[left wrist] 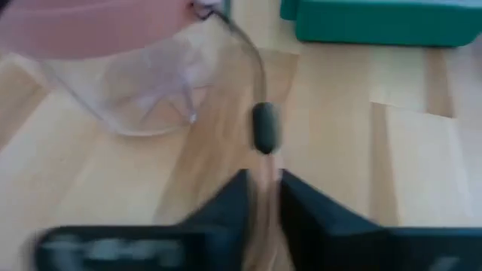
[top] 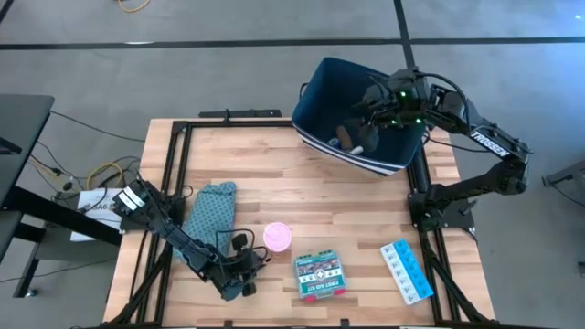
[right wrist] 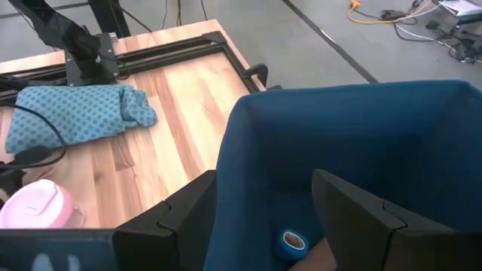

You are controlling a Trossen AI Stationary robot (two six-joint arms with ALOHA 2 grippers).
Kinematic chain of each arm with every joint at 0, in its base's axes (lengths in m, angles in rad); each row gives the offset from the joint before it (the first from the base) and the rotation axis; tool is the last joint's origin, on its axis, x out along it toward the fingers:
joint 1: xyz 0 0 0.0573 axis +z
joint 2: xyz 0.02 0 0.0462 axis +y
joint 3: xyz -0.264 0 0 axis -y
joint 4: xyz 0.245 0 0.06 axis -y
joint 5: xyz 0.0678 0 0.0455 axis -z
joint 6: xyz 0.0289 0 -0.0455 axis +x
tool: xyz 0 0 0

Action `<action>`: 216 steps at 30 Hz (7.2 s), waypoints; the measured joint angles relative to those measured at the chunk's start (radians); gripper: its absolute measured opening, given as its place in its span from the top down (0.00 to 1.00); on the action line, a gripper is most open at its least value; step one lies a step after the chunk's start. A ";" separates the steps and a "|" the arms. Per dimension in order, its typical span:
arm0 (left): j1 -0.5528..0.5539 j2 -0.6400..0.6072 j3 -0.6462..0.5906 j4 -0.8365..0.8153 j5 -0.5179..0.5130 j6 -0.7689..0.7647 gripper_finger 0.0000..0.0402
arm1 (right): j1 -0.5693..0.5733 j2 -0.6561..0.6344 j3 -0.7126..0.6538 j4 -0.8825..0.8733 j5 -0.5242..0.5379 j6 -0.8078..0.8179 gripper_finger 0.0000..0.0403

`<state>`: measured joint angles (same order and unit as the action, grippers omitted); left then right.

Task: Pick & place medical supplies in basket/bin
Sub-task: Put the pink pill dispenser into the blue organizer bin, then put the blue first aid kit into the blue organizer bin

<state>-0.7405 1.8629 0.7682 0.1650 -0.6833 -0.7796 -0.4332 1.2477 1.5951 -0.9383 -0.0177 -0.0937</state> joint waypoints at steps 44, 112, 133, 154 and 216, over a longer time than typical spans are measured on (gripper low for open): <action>1.157 0.357 1.589 -0.601 0.783 0.837 1.00 | 0.317 -0.206 0.000 -0.535 0.413 0.434 0.50; 0.713 -0.272 1.366 -1.389 0.355 0.746 0.69 | 0.932 0.410 -0.309 0.152 -0.108 0.442 0.42; 0.606 -0.286 1.354 -1.540 0.137 0.719 0.69 | 1.029 0.440 -0.307 0.430 -0.146 0.391 0.42; 0.441 -0.285 1.354 -1.547 0.112 0.488 0.69 | 1.149 0.687 -0.200 0.469 -0.011 0.680 0.42; 0.391 -0.285 1.354 -1.589 0.022 0.474 0.69 | 0.976 0.722 -0.134 0.253 0.043 0.809 0.42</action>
<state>-0.3497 1.5782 2.1220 -1.4242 -0.6610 -0.3061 0.5429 1.9701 1.4612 -0.6851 0.0256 0.7156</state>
